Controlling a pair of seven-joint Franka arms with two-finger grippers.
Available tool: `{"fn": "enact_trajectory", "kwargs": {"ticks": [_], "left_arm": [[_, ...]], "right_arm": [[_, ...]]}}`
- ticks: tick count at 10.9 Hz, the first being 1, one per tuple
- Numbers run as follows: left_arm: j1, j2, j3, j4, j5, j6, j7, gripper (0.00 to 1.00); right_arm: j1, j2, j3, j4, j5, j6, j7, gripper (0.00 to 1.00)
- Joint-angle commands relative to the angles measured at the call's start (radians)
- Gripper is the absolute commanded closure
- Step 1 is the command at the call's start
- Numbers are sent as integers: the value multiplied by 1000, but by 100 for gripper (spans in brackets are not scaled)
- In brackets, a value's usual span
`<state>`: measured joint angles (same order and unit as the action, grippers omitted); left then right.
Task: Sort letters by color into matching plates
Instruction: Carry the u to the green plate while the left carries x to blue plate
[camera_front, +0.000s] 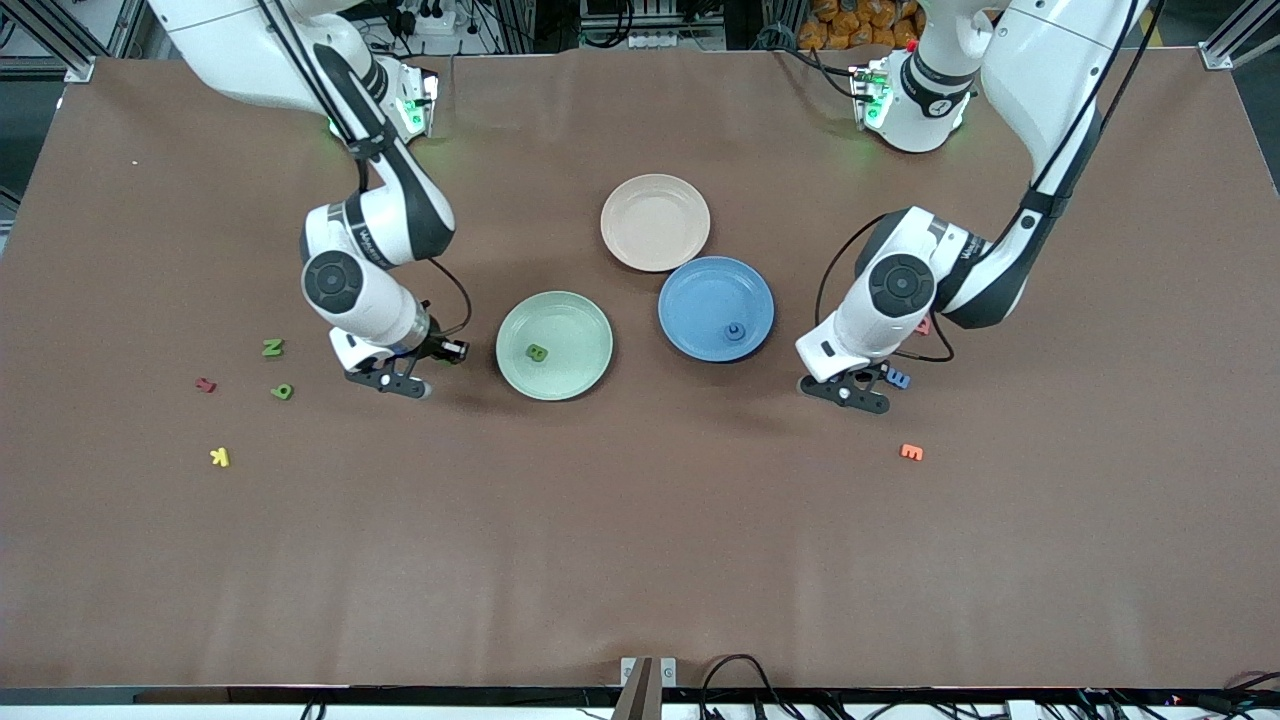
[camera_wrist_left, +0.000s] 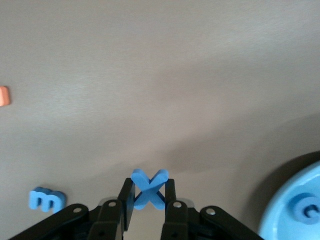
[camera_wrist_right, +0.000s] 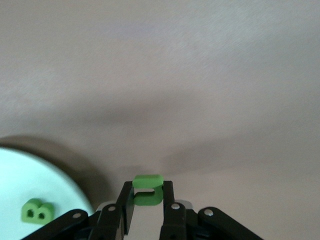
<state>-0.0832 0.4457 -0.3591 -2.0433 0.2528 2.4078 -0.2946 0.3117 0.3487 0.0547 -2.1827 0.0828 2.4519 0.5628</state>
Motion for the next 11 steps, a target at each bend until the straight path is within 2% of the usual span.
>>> {"fn": "enact_trajectory", "kwargs": {"ticks": [1, 4, 6, 11], "left_arm": [[-30, -12, -50, 17, -24, -24, -116, 100], [-75, -5, -86, 29, -24, -24, -216, 100], [-145, 2, -87, 40, -23, -24, -294, 100], [-233, 24, -87, 46, -23, -24, -377, 100]], "right_arm": [[82, -11, -3, 9, 17, -13, 92, 81], [144, -7, -4, 40, 95, -13, 123, 81], [168, 13, -4, 72, 104, -13, 167, 81], [193, 68, -3, 138, 126, -13, 235, 79]]}}
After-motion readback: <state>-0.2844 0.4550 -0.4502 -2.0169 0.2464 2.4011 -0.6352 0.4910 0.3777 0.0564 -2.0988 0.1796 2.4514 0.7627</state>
